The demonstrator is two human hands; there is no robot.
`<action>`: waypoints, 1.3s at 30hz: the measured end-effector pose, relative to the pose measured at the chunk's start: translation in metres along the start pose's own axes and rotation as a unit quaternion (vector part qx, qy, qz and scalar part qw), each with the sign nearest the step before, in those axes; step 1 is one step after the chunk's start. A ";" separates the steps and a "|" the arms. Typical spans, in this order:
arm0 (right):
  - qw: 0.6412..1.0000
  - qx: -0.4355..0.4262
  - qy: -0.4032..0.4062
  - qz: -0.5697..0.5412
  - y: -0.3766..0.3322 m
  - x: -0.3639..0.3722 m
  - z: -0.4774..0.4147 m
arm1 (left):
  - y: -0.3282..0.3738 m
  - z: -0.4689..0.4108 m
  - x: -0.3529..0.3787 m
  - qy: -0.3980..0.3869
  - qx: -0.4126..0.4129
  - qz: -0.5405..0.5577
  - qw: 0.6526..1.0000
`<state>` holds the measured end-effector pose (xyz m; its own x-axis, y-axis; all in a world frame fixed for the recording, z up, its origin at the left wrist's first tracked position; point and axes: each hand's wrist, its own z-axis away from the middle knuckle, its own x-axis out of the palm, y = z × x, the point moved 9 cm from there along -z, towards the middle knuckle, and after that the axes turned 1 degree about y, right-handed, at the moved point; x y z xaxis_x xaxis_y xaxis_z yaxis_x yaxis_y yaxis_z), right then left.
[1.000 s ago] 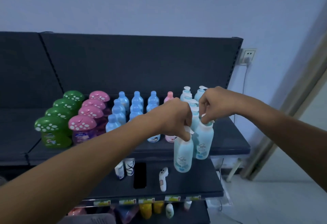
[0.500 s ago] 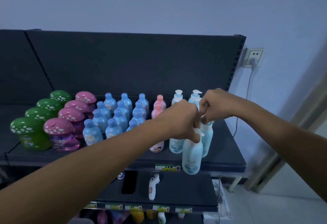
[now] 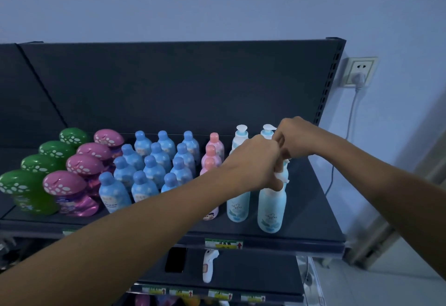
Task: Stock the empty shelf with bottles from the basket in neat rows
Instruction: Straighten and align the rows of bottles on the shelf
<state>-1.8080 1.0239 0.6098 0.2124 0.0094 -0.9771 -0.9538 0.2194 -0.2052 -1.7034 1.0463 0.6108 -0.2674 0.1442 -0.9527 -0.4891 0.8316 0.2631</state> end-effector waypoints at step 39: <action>0.997 0.042 -0.062 -0.020 0.013 0.023 -0.027 | -0.018 -0.004 0.024 0.038 0.005 0.088 0.995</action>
<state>-1.8212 1.0011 0.5833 0.2800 0.1190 -0.9526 -0.9241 0.3023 -0.2338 -1.7047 1.0327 0.5840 -0.4093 0.2473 -0.8783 -0.4205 0.8031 0.4221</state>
